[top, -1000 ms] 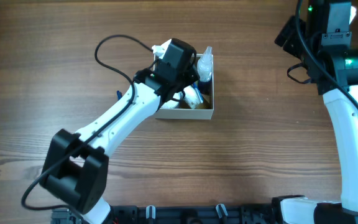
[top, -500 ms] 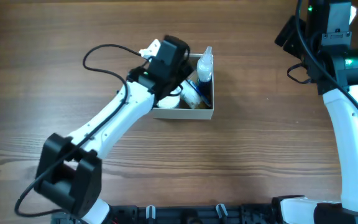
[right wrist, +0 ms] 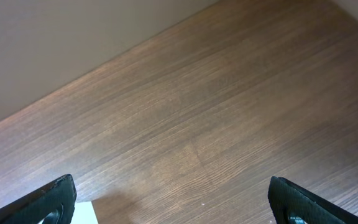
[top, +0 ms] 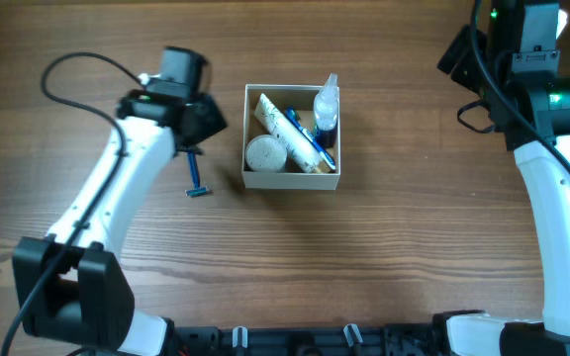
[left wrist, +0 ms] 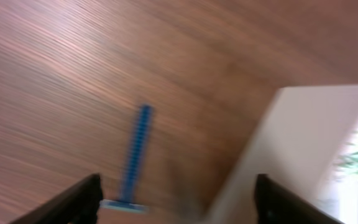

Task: Pack container

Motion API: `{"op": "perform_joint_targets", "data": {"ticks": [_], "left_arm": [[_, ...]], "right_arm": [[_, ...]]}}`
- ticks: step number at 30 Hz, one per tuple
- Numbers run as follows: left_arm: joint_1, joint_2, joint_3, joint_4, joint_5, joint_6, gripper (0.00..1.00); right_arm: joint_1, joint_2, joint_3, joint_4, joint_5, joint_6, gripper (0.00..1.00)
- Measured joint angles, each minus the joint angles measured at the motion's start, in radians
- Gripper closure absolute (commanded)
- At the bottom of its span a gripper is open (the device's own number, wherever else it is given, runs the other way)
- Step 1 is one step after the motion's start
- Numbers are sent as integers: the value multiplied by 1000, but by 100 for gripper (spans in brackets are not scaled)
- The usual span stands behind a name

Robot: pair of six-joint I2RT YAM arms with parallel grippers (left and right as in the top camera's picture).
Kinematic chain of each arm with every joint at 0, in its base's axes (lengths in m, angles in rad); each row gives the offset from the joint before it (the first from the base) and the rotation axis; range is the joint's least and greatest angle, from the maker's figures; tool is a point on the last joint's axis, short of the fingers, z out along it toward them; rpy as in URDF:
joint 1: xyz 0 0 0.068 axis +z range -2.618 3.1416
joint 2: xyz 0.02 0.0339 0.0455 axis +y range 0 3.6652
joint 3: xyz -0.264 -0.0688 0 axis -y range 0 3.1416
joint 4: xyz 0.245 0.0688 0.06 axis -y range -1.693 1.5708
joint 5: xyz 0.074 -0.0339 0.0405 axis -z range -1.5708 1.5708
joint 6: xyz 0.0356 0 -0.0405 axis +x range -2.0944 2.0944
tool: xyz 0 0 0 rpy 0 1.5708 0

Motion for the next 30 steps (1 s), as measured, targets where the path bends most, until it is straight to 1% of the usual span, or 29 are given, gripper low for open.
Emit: {"op": "perform_joint_targets", "data": {"ticks": [2, 5, 7, 9, 11, 13, 14, 15, 16, 18, 20, 22, 24, 27, 30], "left_arm": [[48, 16, 0, -41, 26, 135, 33], [63, 80, 0, -46, 46, 234, 40], [63, 148, -2, -31, 58, 269, 42], [63, 211, -5, -20, 73, 282, 47], [63, 273, -6, -10, 78, 290, 48], [63, 320, -8, -1, 80, 290, 60], [63, 335, -10, -1, 86, 293, 74], [63, 336, -9, 3, 88, 299, 89], [63, 336, -9, 3, 90, 297, 96], [68, 336, -9, 2, 88, 281, 96], [69, 336, -9, 2, 92, 239, 96], [69, 332, -9, -2, 100, 162, 96], [68, 312, -9, -11, 153, 97, 96], [63, 199, -10, -16, 218, 8, 96], [14, -12, -8, 23, 236, -68, 96]], "right_arm": [[0, 0, 0, 0, 0, 0, 0], [0, 0, 0, 0, 0, 0, 0], [0, 0, 0, 0, 0, 0, 0], [0, 0, 0, 0, 0, 0, 0], [0, 0, 0, 0, 0, 0, 0], [0, 0, 0, 0, 0, 0, 0], [0, 0, 0, 0, 0, 0, 0], [0, 0, 0, 0, 0, 0, 0], [0, 0, 0, 1, 0, 0, 0], [0, 0, 0, 0, 0, 0, 0], [0, 0, 0, 0, 0, 0, 0], [0, 0, 0, 0, 0, 0, 0], [0, 0, 0, 0, 0, 0, 0], [0, 0, 0, 0, 0, 0, 0], [0, 0, 0, 0, 0, 0, 0]]}}
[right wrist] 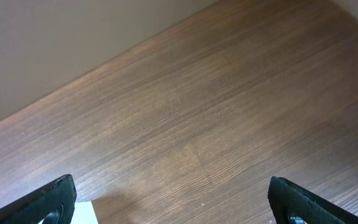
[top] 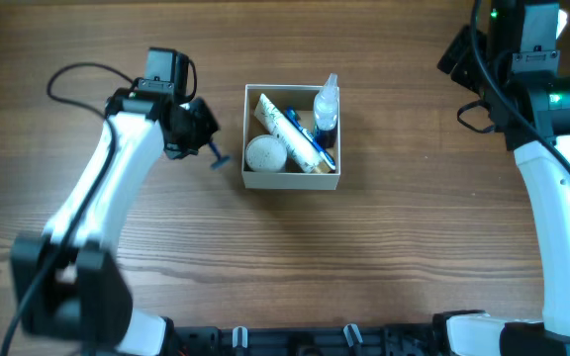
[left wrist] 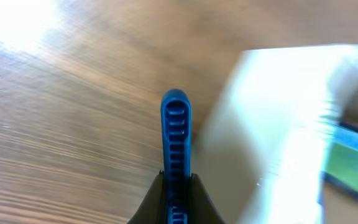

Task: Pack container

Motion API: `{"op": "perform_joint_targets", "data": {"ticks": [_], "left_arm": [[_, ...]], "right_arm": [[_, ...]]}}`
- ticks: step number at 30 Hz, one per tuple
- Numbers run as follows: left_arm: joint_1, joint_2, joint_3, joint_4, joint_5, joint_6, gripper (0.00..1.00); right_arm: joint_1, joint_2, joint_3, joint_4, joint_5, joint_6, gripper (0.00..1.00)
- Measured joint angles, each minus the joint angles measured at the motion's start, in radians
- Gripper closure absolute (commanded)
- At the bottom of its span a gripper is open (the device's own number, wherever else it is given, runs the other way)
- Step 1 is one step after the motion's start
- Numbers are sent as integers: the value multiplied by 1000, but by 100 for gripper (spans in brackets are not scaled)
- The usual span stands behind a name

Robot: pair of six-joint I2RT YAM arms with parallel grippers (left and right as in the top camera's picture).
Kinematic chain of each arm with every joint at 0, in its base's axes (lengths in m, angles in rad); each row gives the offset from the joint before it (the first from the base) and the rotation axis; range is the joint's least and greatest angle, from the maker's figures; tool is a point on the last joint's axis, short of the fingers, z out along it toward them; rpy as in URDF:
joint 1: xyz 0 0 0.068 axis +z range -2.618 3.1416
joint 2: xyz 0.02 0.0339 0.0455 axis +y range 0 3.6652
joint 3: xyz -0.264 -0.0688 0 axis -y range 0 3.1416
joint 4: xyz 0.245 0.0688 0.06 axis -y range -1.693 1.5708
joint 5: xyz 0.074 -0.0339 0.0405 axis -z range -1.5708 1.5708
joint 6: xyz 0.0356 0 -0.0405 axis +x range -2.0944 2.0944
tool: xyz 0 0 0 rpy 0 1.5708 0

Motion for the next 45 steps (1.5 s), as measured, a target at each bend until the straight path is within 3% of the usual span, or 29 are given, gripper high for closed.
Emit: {"op": "perform_joint_targets", "data": {"ticks": [4, 10, 13, 14, 16, 17, 20, 23, 25, 27, 31, 33, 45], "left_arm": [[-134, -114, 3, 117, -31, -96, 96], [-333, 68, 5, 389, -91, -210, 92], [-356, 184, 3, 464, -92, -250, 69], [-356, 193, 3, 467, -91, -260, 60], [-352, 188, 3, 470, -90, -272, 52], [-348, 178, 3, 464, -85, -272, 41], [-280, 63, 3, 370, -78, -276, 37], [-145, -136, 3, 243, -76, -233, 24], [-16, -285, 3, 146, -79, -176, 8], [124, -406, 5, 58, -84, -85, 0], [338, -478, 6, -125, -98, 95, 0], [380, -478, 6, -168, -99, 149, 0], [431, -464, 6, -206, -113, 227, 0]], "right_arm": [[0, 0, 0, 0, 0, 0, 0], [0, 0, 0, 0, 0, 0, 0], [0, 0, 0, 0, 0, 0, 0], [0, 0, 0, 0, 0, 0, 0], [0, 0, 0, 0, 0, 0, 0], [0, 0, 0, 0, 0, 0, 0], [0, 0, 0, 0, 0, 0, 0], [0, 0, 0, 0, 0, 0, 0], [0, 0, 0, -1, 0, 0, 0], [0, 0, 0, 0, 0, 0, 0], [0, 0, 0, 0, 0, 0, 0], [0, 0, 0, 0, 0, 0, 0], [0, -64, 0, 0, 0, 0, 0]]}}
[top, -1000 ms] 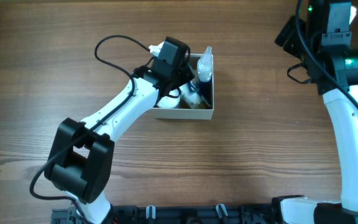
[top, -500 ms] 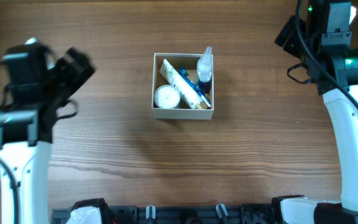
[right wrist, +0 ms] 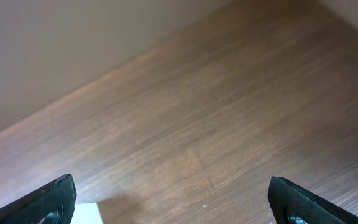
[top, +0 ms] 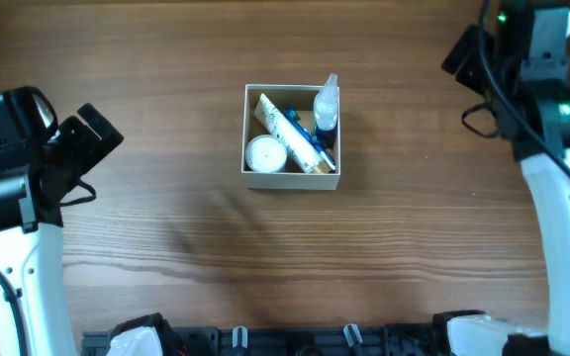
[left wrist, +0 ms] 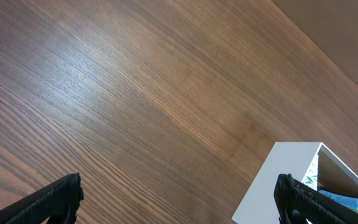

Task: Pack container

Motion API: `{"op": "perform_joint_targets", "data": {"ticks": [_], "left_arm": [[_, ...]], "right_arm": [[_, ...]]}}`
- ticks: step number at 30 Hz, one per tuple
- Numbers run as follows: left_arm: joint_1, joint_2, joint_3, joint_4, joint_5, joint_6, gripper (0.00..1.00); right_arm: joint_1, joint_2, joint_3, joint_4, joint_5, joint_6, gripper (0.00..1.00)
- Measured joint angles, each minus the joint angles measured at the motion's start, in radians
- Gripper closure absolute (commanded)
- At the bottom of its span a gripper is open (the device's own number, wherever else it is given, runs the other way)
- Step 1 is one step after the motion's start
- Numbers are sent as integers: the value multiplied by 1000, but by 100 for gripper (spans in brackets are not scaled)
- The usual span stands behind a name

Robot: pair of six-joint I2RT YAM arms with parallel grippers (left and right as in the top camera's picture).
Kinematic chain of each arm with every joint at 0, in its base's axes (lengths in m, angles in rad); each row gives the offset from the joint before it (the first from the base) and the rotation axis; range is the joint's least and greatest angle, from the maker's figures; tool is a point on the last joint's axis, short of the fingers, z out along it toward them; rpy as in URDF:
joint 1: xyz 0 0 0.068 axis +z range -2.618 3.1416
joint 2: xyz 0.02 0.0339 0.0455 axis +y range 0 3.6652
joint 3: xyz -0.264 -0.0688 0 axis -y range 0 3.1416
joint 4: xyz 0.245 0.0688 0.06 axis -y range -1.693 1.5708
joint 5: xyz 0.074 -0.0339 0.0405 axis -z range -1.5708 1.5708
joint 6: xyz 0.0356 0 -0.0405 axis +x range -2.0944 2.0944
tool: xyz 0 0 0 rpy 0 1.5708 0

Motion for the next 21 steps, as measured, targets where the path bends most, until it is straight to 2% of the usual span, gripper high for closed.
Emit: {"op": "perform_joint_targets", "data": {"ticks": [4, 7, 10, 13, 17, 21], "left_arm": [[0, 0, 0, 0, 0, 0, 0], [0, 0, 0, 0, 0, 0, 0], [0, 0, -1, -2, 0, 0, 0], [0, 0, -1, -4, 0, 0, 0], [0, 0, -2, -2, 0, 0, 0], [0, 0, -2, -3, 0, 0, 0]], "right_arm": [[0, -173, -4, 3, 0, 0, 0], [0, -375, -95, 9, 5, 0, 0], [0, -533, -284, 115, 69, -3, 0], [0, -749, -627, 299, 112, -6, 0], [-1, -972, -989, 324, 42, -60, 0], [-1, -1156, -1230, 356, -45, -132, 0]]}}
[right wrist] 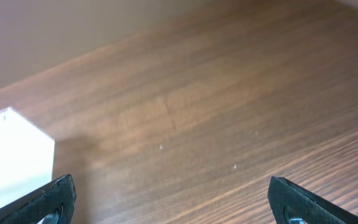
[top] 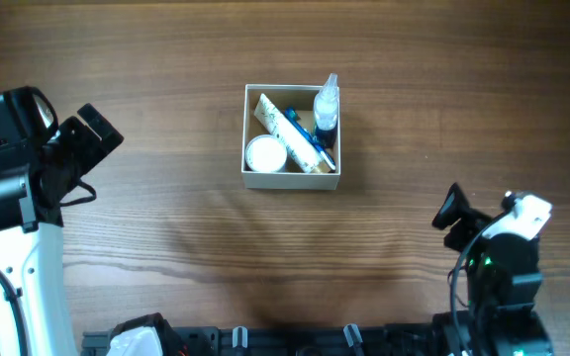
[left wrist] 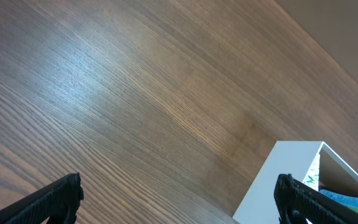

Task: Pack container

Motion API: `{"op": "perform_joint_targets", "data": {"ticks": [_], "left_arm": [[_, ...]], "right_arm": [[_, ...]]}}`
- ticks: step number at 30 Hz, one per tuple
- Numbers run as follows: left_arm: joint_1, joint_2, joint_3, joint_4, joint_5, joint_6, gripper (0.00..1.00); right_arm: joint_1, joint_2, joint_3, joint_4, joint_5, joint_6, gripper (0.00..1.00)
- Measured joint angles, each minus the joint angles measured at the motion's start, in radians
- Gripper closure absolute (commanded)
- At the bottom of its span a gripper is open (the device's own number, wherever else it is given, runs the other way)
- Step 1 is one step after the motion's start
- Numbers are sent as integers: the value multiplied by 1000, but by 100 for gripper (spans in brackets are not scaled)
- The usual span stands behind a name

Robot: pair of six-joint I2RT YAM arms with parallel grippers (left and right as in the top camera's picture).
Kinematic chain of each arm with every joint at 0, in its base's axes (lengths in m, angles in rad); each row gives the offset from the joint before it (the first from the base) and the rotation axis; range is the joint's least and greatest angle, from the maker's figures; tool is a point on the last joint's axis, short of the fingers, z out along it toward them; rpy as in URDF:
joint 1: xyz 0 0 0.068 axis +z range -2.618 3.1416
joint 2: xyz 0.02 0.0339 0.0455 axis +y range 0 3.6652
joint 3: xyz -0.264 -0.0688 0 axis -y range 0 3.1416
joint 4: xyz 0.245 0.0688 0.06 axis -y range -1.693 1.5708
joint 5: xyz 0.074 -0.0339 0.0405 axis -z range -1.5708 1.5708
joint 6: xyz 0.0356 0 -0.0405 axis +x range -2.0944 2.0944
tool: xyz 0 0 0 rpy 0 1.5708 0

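The white box [top: 290, 176] stands mid-table, packed with a white round jar [top: 263, 153], a patterned tube [top: 298, 136], a spray bottle [top: 326, 103] and blue pieces between them. My left gripper [top: 89, 156] is far out at the left, open and empty. In the left wrist view the left gripper [left wrist: 178, 202] looks over bare wood towards the box's corner [left wrist: 291, 171]. My right gripper [top: 458, 222] sits near the front right, open with nothing in it. The right wrist view shows the right gripper [right wrist: 173, 202] with the box's edge [right wrist: 11, 155] at the left. No razor lies on the table.
Brown wooden tabletop [top: 166, 247] all round the box. The wall's foot shows along the top of both wrist views. A black rail [top: 285, 338] with clips runs along the front edge.
My right arm was at the far right corner and now sits low at the front right, its camera catching the box's edge. The left arm and the box have not moved.
At first my left gripper hung open over a blue razor lying left of the box. Then it was shut on the razor beside the box's wall. Later it stood open and empty far to the left, the razor gone from the table. Now the right arm has shifted forward.
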Motion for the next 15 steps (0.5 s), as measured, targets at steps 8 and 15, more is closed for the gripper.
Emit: {"op": "perform_joint_targets", "data": {"ticks": [8, 15], "left_arm": [[0, 0, 0, 1, 0, 0, 0], [0, 0, 0, 1, 0, 0, 0]], "right_arm": [[0, -203, -194, 7, -28, -26, 0], [0, -248, -246, 6, -36, -26, 0]]}}
